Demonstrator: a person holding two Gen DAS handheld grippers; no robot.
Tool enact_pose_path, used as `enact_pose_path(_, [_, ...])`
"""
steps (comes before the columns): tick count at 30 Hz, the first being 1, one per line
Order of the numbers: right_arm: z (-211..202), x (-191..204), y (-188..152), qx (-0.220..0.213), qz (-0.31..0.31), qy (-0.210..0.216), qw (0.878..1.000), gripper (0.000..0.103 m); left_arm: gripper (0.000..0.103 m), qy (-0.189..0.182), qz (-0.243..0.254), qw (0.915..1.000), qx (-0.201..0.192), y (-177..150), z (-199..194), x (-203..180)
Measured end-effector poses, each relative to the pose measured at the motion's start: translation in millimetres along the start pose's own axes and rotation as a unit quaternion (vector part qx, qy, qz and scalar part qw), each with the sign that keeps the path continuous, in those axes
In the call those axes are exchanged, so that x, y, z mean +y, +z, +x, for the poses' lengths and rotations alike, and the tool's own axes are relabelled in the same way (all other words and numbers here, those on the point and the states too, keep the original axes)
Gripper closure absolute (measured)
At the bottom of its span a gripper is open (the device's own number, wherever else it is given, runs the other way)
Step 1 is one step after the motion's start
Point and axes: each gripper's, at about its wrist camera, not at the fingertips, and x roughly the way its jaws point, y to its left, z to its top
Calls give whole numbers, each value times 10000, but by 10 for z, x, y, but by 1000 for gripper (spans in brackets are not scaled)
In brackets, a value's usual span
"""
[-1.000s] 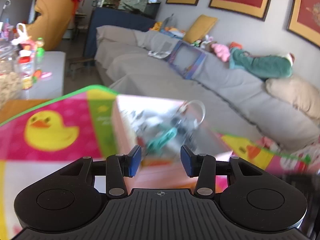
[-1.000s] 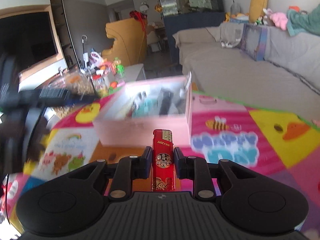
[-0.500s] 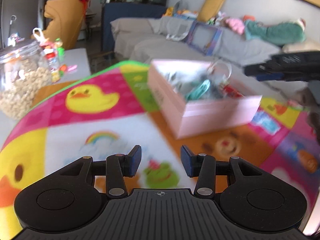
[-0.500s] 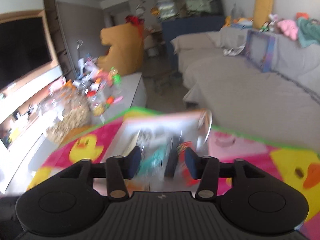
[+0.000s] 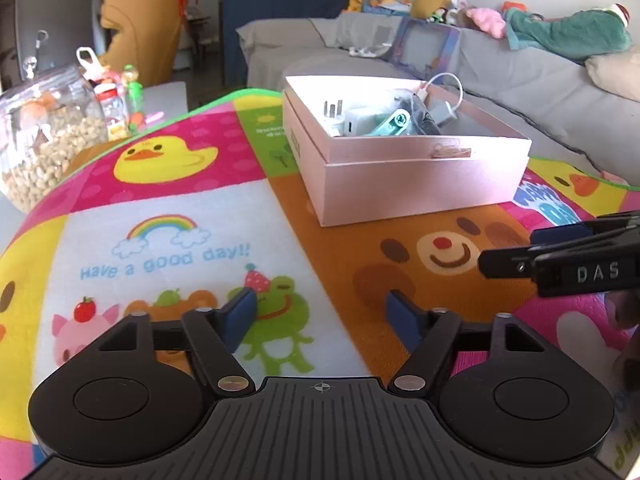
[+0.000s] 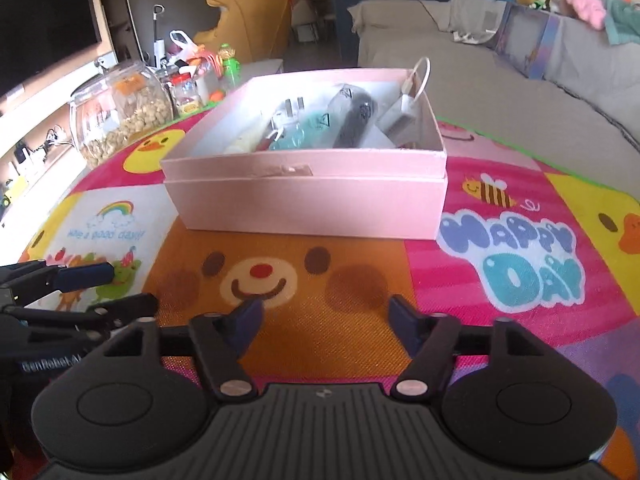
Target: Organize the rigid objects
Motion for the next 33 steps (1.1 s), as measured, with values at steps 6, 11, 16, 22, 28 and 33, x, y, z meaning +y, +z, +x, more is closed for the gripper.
enact_pose_path(6, [88,49,-22,-146,-154,-585,9981,9,24,245,-457,9984,-226,29,62,-23])
enact_pose_path(11, [133,-28,3,-149,161,-870,9960,0,23,477,-275,9983,-212,42,97,-107])
enact_pose_path(16, [133,-46,-39,-288,50,-818,9962,0,23,466,-288,9983,-215,39,95,-82])
enact_pose_path(22, [120,-4,-92,-430,119,-934,9946,0,22,493,-287,9982,-208,44,95,-81])
enact_pose_path(28, [111,0,-110,-463,120,-937,9945,0,21,520,-283,9980,-199,56,109,-94])
enact_pose_path(33, [106,9,-119,-486,117,-937,9943,0,20,570,-271,9978,-202,63,117,-115])
